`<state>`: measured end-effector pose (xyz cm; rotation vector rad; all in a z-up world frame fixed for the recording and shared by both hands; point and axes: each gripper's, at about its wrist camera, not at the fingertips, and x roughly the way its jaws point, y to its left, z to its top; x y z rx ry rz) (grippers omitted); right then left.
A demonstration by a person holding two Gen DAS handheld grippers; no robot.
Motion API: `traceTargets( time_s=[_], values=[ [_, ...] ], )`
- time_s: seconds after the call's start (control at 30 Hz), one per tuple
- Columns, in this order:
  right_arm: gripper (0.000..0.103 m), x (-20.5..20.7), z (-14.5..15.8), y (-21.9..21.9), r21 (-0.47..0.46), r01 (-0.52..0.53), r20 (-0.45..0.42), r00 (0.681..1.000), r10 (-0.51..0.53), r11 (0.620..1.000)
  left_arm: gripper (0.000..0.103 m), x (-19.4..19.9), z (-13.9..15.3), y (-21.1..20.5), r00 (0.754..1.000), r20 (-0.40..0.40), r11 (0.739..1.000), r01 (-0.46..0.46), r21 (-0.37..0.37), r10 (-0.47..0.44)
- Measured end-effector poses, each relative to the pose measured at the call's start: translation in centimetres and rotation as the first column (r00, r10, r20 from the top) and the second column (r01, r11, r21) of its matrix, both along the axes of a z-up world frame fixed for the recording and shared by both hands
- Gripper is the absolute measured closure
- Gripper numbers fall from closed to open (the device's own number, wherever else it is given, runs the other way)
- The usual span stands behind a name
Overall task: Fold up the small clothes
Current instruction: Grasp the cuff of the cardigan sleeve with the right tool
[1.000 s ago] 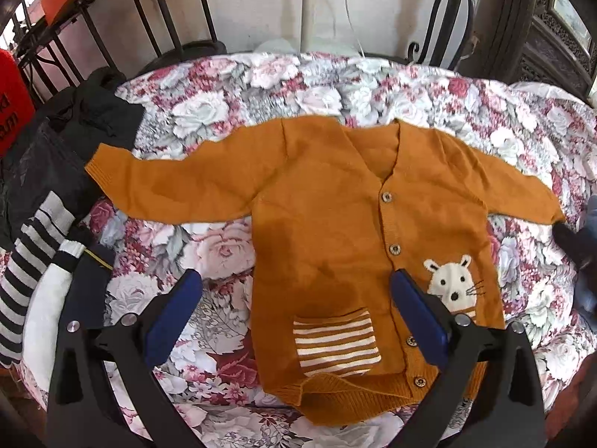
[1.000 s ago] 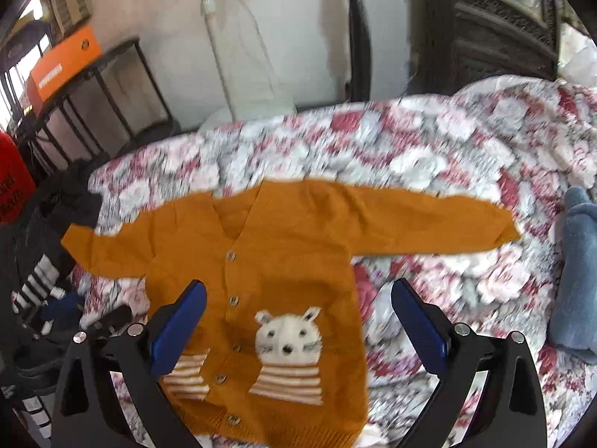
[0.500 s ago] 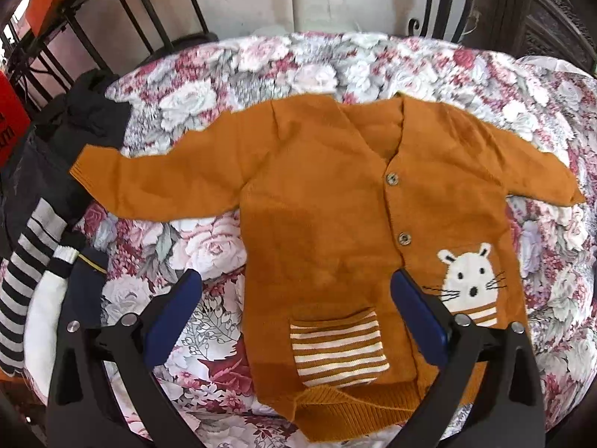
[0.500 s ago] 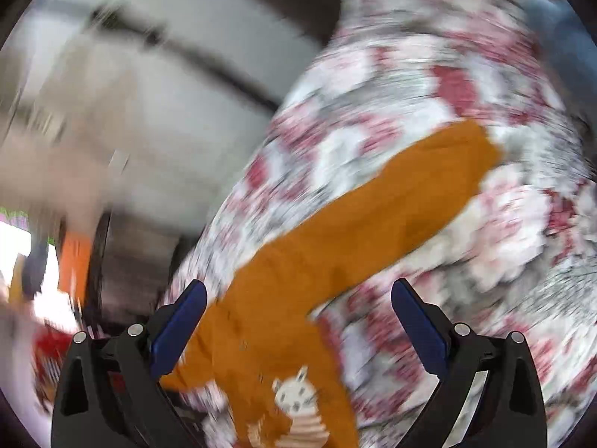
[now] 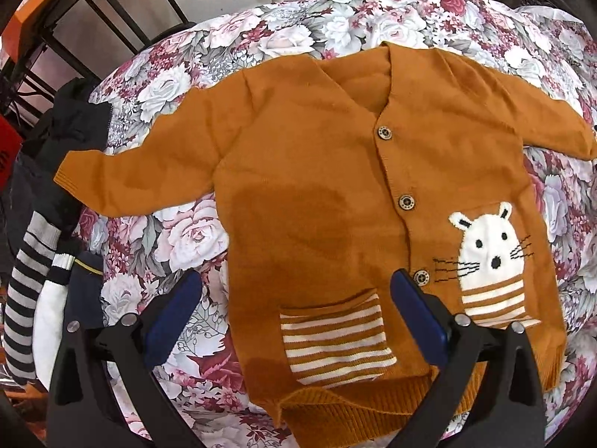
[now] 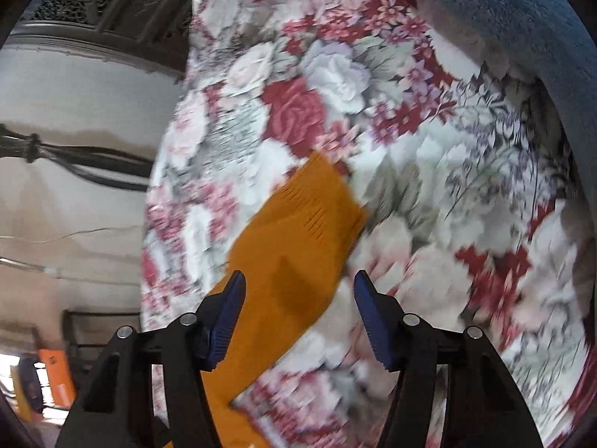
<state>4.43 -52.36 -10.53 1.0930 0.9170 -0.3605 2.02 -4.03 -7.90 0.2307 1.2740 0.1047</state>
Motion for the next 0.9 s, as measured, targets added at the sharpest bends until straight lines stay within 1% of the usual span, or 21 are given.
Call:
traceTargets(
  time_s=[0.07, 0.17, 0.2, 0.23, 0.3, 0.4, 0.47, 0.57, 0.67, 0.77, 0.87, 0.9],
  values=[
    [0.042, 0.4, -0.9, -0.6, -0.027, 0.023, -0.008, 1.000, -0.023, 0.999, 0.005, 0.1, 0.0, 0.2, 1.000, -0.004, 1.000, -0.004, -0.004, 0.004],
    [0.045, 0.4, -1.6, -1.1, -0.026, 0.044, 0.011, 0.999, -0.044, 0.999, 0.005, 0.2, -0.1, 0.7, 1.000, -0.010, 1.000, -0.017, -0.008, 0.017],
    [0.051, 0.5, -1.7, -0.9, -0.044, 0.040, 0.013, 0.999, -0.039, 0.998, 0.005, 0.3, -0.1, 0.8, 1.000, -0.013, 1.000, -0.024, -0.010, 0.024],
    [0.069, 0.7, -1.6, -0.8, -0.064, 0.032, 0.012, 0.999, -0.031, 0.997, 0.005, 0.3, -0.2, 0.9, 1.000, -0.014, 1.000, -0.028, -0.011, 0.028],
    [0.097, 1.5, -1.2, -0.2, -0.100, 0.003, 0.020, 1.000, -0.001, 0.995, 0.005, 0.4, -0.1, 1.2, 0.999, -0.016, 0.999, -0.037, -0.008, 0.037],
    [0.096, 1.8, 0.4, 0.6, -0.138, -0.015, 0.068, 0.997, 0.025, 0.990, 0.005, 0.3, 0.1, 1.5, 0.999, -0.009, 0.999, -0.045, -0.004, 0.045],
    [0.097, 2.4, 1.9, 1.6, -0.166, -0.049, 0.101, 0.993, 0.067, 0.985, 0.005, 0.4, 0.5, 1.8, 0.998, -0.003, 0.998, -0.055, -0.004, 0.055],
    [0.097, 3.5, 4.6, 4.8, -0.210, -0.127, 0.148, 0.976, 0.160, 0.969, 0.005, 0.5, 0.9, 2.3, 0.997, 0.004, 0.997, -0.073, 0.004, 0.073],
    [0.097, 3.8, 6.4, 8.3, -0.232, -0.188, 0.180, 0.956, 0.232, 0.954, 0.005, 0.9, 1.6, 3.3, 0.994, 0.015, 0.994, -0.108, -0.007, 0.108],
    [0.097, 4.6, 8.2, 12.8, -0.283, -0.275, 0.204, 0.919, 0.338, 0.919, 0.005, 1.2, 2.2, 4.5, 0.988, 0.017, 0.988, -0.152, -0.036, 0.152],
    [0.097, 5.8, 9.5, 17.7, -0.360, -0.372, 0.200, 0.865, 0.460, 0.856, 0.005, 1.4, 2.7, 5.6, 0.982, 0.018, 0.981, -0.188, -0.051, 0.189],
    [0.097, 6.2, 9.7, 18.7, -0.365, -0.390, 0.196, 0.855, 0.479, 0.845, 0.005, 1.3, 2.8, 5.9, 0.980, 0.018, 0.979, -0.197, -0.057, 0.198]
  ],
)
